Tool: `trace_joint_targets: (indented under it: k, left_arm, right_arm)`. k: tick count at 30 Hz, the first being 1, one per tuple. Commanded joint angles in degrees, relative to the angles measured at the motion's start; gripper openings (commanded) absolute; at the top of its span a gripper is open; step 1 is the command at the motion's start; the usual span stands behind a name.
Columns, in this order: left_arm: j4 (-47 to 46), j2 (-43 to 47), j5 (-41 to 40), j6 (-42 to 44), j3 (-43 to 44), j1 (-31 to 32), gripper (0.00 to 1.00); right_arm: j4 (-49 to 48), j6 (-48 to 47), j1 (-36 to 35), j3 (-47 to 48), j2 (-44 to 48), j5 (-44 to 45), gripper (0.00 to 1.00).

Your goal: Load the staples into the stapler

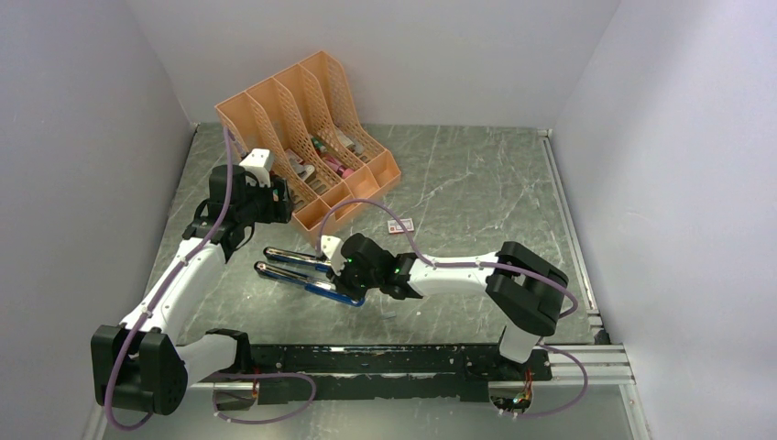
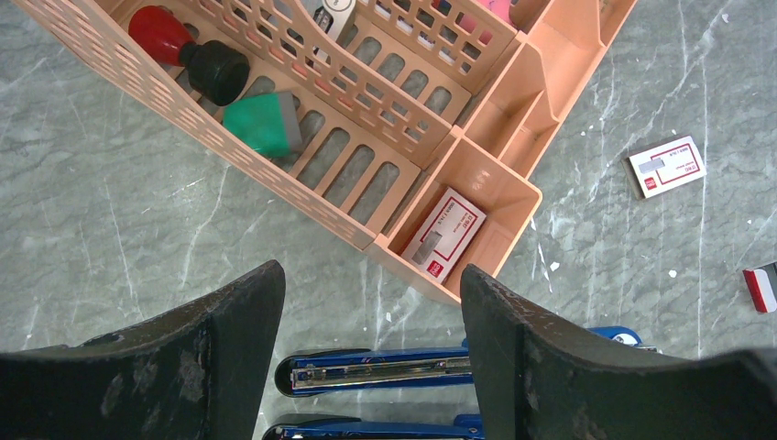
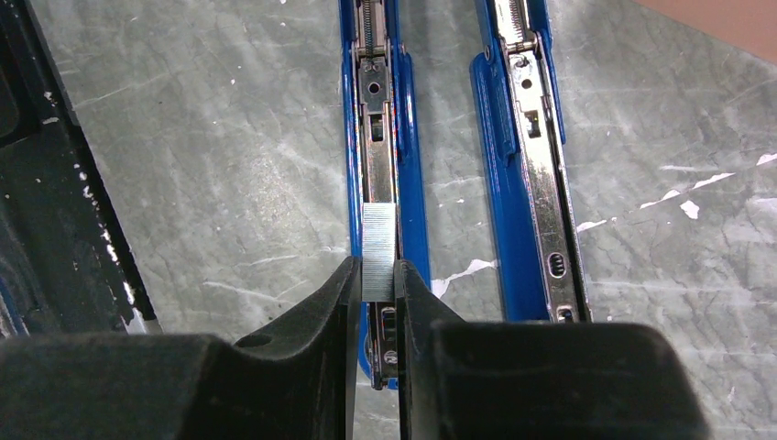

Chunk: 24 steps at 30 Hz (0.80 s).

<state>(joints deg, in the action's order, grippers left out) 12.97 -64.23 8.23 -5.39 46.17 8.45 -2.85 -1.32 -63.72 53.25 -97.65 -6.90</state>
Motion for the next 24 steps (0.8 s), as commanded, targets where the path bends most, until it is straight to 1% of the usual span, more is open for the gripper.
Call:
trace_joint_targets:
  k: [1, 7, 15, 21, 24]
  left_arm:
    - [0.0, -0.2, 0.7, -0.1, -0.1, -0.5, 0.74]
    - [0.0, -0.2, 0.6, -0.1, -0.1, -0.4, 0.74]
    - [0.0, -0.2, 0.7, -0.1, -0.1, -0.5, 0.75]
    - [0.0, -0.2, 0.6, -0.1, 0.0, -0.5, 0.75]
    - [0.0, -0.2, 0.7, 0.0, -0.1, -0.5, 0.75]
  right_arm:
    - [1.5, -1.2, -0.3, 0.3, -0.4, -0.7, 0.0]
    - [1.4, -3.4, -0.3, -0.2, 0.4, -0.9, 0.0]
    - [3.2, -9.2, -0.3, -0.3, 1.5, 0.1, 0.0]
    - [3.4, -10.7, -0.3, -0.3, 1.7, -1.6, 0.0]
    - [3.9, -10.9, -0.3, -0.1, 1.7, -1.1, 0.0]
